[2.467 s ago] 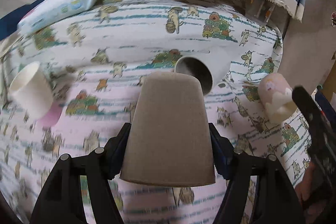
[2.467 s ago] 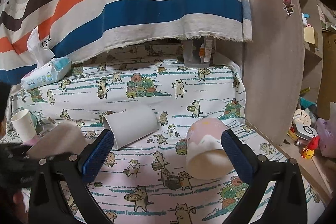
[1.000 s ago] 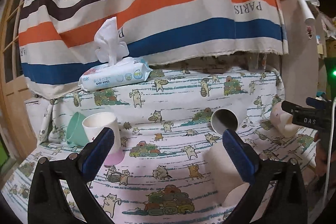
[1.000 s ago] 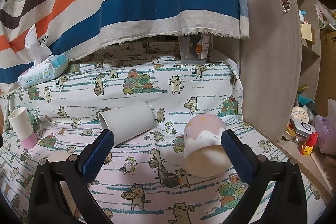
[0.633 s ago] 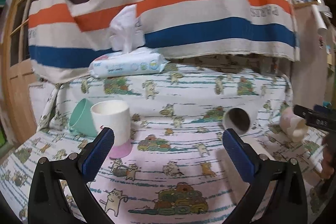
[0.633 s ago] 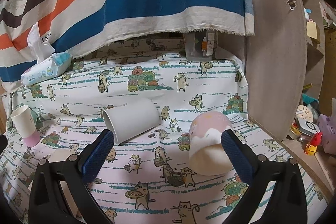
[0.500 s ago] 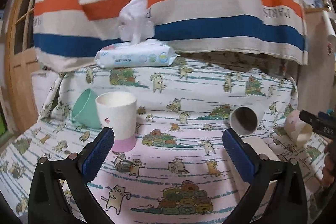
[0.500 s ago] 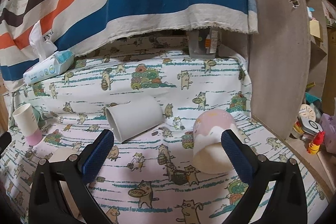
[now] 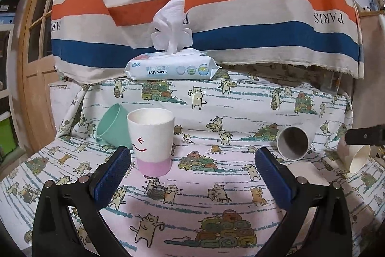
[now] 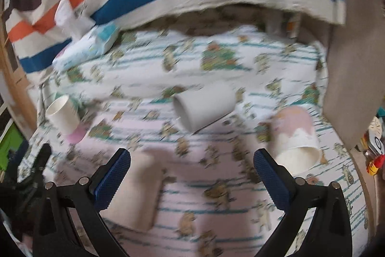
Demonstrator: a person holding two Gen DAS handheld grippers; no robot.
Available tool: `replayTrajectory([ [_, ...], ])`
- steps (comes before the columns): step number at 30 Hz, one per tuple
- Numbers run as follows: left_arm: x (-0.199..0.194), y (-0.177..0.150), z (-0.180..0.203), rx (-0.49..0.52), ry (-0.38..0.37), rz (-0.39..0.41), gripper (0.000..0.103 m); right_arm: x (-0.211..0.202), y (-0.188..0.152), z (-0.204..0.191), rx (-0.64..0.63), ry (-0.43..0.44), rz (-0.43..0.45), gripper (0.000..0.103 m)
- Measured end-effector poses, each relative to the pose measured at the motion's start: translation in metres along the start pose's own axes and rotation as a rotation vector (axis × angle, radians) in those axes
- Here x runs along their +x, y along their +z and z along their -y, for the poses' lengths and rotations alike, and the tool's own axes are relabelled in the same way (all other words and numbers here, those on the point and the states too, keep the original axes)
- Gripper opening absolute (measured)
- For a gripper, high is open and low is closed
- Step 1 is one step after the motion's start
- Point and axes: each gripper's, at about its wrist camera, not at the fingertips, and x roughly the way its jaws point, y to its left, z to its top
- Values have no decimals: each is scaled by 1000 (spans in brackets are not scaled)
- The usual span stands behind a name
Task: Flip cup upside down
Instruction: 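Open and withdraw the left tool while the right tool reaches and grasps the beige cup, then lift the beige cup with the right tool and turn it rim-down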
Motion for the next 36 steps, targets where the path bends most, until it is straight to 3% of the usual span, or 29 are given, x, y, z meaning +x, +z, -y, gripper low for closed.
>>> replayTrajectory([
  [6,4,-1,-1,1,14,-22,102,38,8,-21,101,167,-233,103],
  [14,3,-1,-3,-2,42,-18,102,89,7,-51,73,90,-361,101],
  [26,2,-1,-6,-6,44,-18,102,129,-2,-61,52,4,-432,100],
  [30,3,-1,-9,-15,48,-23,102,134,-4,-57,62,-6,-455,86],
  [32,3,-1,-9,-18,48,-23,102,135,-6,-58,57,-16,-466,73],
  [36,3,-1,-10,-18,48,-22,102,130,-6,-56,68,0,-453,69],
])
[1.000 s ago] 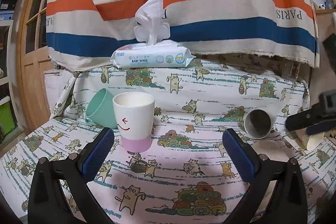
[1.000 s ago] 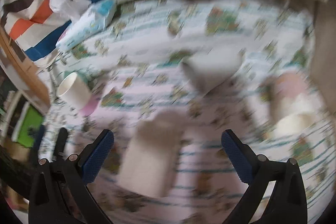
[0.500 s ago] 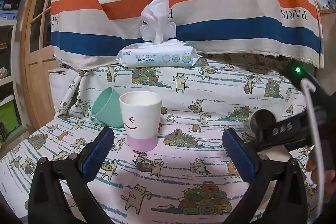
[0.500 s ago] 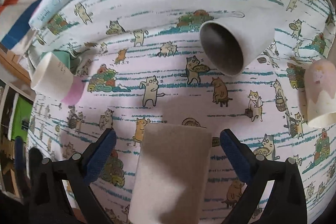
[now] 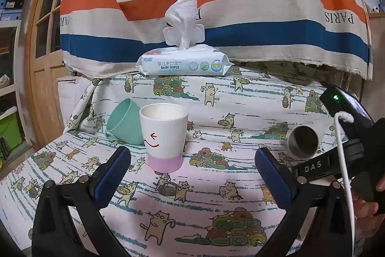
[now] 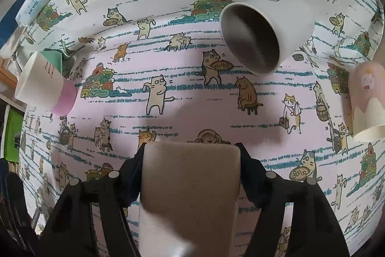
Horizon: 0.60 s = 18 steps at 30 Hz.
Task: Flip cup upside down
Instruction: 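Lift the beige cup with the right tool and turn it rim-down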
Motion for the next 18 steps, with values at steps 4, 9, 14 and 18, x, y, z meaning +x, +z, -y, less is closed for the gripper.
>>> replayTrajectory([
  [4,0,0,0,0,-2,0,102,-20,-9,1,-32,25,57,69],
  [9,0,0,0,2,-2,0,102,-58,-26,1,-89,34,144,69],
  [14,0,0,1,2,-2,0,102,-87,-40,4,-136,20,224,68],
  [18,0,0,1,2,-3,1,102,-95,-49,5,-159,-2,251,68],
])
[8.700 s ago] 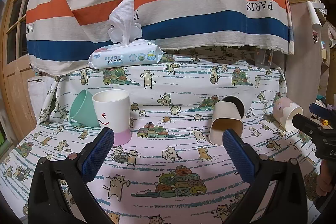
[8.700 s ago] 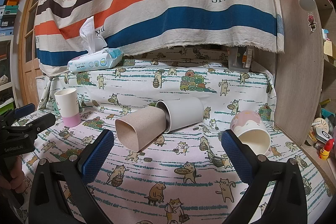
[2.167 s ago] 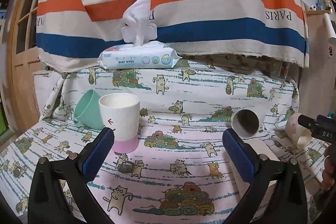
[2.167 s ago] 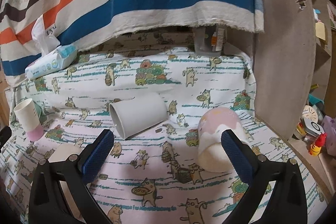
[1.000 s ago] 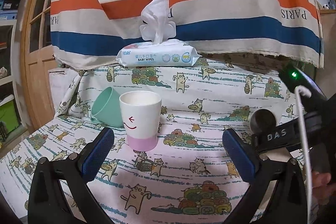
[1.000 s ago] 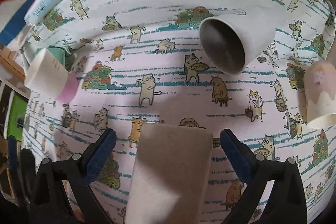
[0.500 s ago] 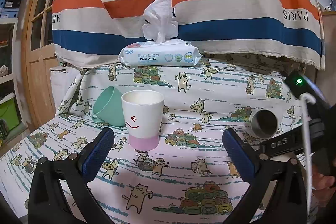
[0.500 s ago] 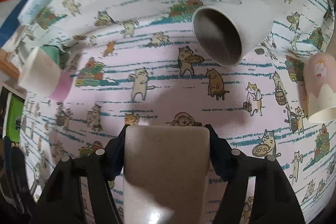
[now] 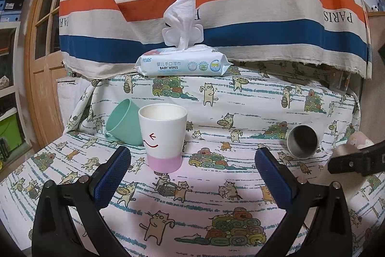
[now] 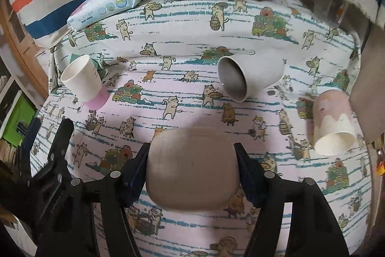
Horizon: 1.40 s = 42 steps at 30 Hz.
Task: Flip cup upside down
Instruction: 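Lift the beige cup with the right tool and turn it rim-down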
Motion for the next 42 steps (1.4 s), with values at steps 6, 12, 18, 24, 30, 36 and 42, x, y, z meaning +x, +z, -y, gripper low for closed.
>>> replayTrajectory([
  [6,-1,0,3,9,-13,5,102,-3,-5,1,-17,11,17,68],
  [12,0,0,3,14,-11,1,102,-2,-6,4,-11,26,29,68],
  [18,0,0,3,18,-12,2,102,3,-7,7,3,52,8,68],
  [24,-3,0,2,16,-18,15,102,2,-9,4,-10,53,10,69],
  [30,-5,0,3,20,-21,16,102,-2,-13,3,-28,61,11,69],
  [36,-5,1,5,28,-28,20,102,-8,-16,6,-21,85,18,70],
  [42,-4,1,4,27,-28,19,102,-18,-20,8,-24,100,44,76],
])
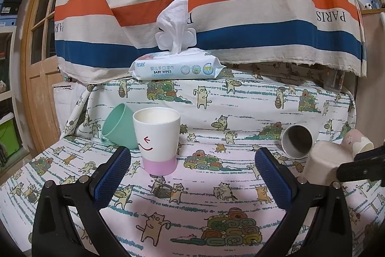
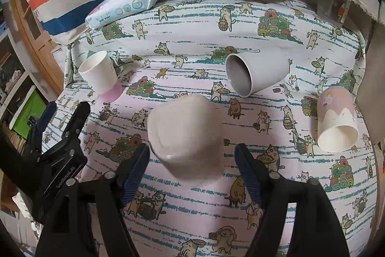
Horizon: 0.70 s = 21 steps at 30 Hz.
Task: Flip cup upside down
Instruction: 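Lift the beige cup with the right tool and turn it rim-down, then lower the inverted beige cup onto the table and open the right tool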
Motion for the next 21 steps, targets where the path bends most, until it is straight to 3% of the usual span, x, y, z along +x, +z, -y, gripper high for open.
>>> replayTrajectory([
  [9,-2,0,2,5,-10,11,102,-31,-9,-4,-75,-36,172,85],
  [14,-2,0,2,2,-10,6,102,-52,-16,4,-49,-63,345,85],
  [19,-2,0,3,8,-17,7,102,-67,-29,21,7,-128,520,97],
  [21,-2,0,4,10,-21,7,102,-66,-33,25,9,-145,545,98],
])
